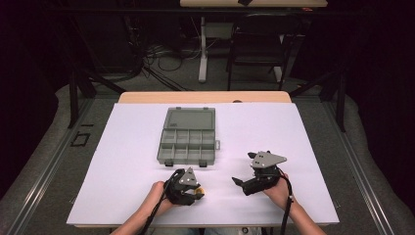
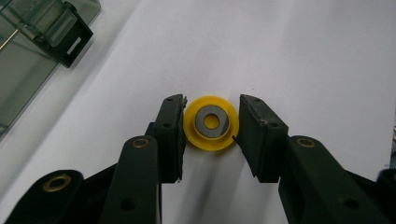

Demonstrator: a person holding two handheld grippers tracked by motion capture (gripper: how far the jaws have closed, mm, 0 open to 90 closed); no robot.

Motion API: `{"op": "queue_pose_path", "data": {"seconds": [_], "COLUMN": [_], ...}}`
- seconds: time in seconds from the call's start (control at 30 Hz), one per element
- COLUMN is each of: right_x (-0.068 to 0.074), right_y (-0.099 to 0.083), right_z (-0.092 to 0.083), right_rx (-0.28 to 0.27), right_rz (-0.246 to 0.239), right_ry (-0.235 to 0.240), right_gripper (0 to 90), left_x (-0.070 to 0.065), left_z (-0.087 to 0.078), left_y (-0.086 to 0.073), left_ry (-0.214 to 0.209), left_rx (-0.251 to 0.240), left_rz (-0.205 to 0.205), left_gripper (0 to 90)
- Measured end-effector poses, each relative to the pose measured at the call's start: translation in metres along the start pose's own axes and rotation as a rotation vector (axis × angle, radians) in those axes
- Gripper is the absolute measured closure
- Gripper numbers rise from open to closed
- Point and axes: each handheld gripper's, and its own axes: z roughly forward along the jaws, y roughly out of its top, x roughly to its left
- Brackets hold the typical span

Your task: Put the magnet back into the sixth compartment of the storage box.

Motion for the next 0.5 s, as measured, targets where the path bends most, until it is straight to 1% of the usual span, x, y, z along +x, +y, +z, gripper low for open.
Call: {"op": "queue_pose_path", "data": {"seconds": [0.13, 0.37, 0.5], "right_x": [-0.0001, -0.0002, -0.0003], "right_y": [-0.0002, -0.0003, -0.0002], "right_z": [0.0000, 0.0004, -0.0001], "right_rx": [0.000, -0.001, -0.001], "right_rz": [0.000, 0.000, -0.001], "right_ry": [-0.002, -0.002, -0.002], "right_gripper": [0.1, 0.1, 0.1], "left_x": [0.0010, 0.0001, 0.0008], "left_z": [-0.0027, -0.0045, -0.0061], "left_y": [-0.0013, -0.0031, -0.0041], "left_ry": [0.008, 0.017, 0.022], "left_rx": [-0.004, 0.010, 0.005], "left_rz": [0.000, 0.009, 0.006], "left_gripper": [62.1, 62.1, 62.1]}}
